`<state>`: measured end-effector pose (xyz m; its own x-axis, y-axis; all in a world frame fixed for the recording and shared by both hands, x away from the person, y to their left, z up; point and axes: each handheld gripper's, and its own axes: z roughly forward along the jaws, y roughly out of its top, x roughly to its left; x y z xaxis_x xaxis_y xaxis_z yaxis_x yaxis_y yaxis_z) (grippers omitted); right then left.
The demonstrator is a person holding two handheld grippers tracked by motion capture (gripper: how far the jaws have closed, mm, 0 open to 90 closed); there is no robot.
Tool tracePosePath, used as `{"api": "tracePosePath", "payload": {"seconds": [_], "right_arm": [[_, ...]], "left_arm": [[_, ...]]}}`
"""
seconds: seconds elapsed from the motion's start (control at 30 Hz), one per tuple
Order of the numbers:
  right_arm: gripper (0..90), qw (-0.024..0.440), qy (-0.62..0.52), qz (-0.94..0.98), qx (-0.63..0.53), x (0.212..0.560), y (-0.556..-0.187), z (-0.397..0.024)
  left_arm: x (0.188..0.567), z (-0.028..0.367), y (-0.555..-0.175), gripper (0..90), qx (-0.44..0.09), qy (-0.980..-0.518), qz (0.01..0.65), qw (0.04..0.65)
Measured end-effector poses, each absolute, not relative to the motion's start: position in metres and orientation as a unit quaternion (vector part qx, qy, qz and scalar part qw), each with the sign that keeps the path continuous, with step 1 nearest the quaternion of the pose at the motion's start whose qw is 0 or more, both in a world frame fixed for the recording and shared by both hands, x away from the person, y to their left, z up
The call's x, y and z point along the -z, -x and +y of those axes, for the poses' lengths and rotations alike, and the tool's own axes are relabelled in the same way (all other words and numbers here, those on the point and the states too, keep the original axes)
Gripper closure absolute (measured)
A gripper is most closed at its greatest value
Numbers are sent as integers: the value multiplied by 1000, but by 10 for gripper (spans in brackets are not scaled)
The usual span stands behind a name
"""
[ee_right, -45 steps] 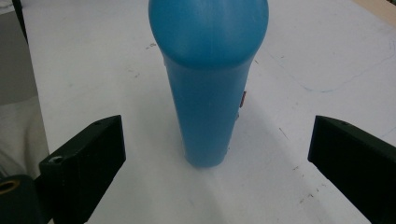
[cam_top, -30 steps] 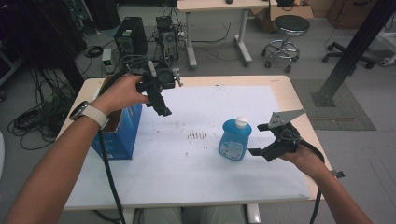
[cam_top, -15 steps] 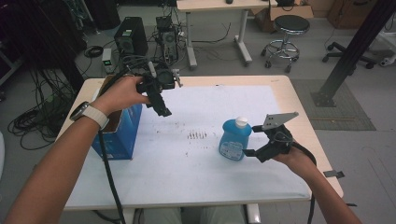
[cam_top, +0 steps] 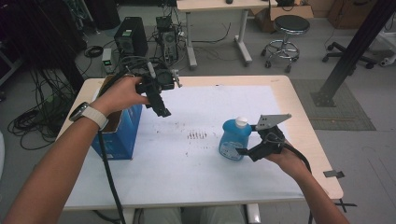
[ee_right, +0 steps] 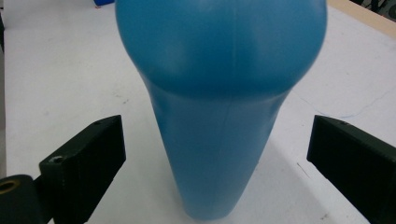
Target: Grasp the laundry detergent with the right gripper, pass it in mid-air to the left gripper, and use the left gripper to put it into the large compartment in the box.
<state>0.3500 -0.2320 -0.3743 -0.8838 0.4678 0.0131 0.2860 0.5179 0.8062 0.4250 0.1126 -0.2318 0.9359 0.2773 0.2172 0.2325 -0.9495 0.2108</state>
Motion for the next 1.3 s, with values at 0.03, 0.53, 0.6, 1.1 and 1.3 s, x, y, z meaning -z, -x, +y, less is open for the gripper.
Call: {"api": "tracePosePath", "payload": {"seconds": [0.03, 0.53, 0.6, 1.1, 1.3], "right_arm": [[42, 103, -218, 865, -440, 374, -350, -232], [54, 100, -224, 852, -462, 384, -354, -224], [63, 99, -226, 850, -465, 386, -354, -224], [190, 94, -221, 844, -481, 392, -353, -223], [260, 92, -216, 843, -483, 394, -353, -223]], "left_arm": [[232, 113, -425, 54, -123, -980, 130, 91], [232, 112, -425, 54, -125, -979, 130, 92], [232, 113, -425, 54, -124, -979, 131, 92], [232, 113, -425, 55, -126, -979, 132, 93], [232, 114, -426, 55, -126, -979, 132, 92]]}}
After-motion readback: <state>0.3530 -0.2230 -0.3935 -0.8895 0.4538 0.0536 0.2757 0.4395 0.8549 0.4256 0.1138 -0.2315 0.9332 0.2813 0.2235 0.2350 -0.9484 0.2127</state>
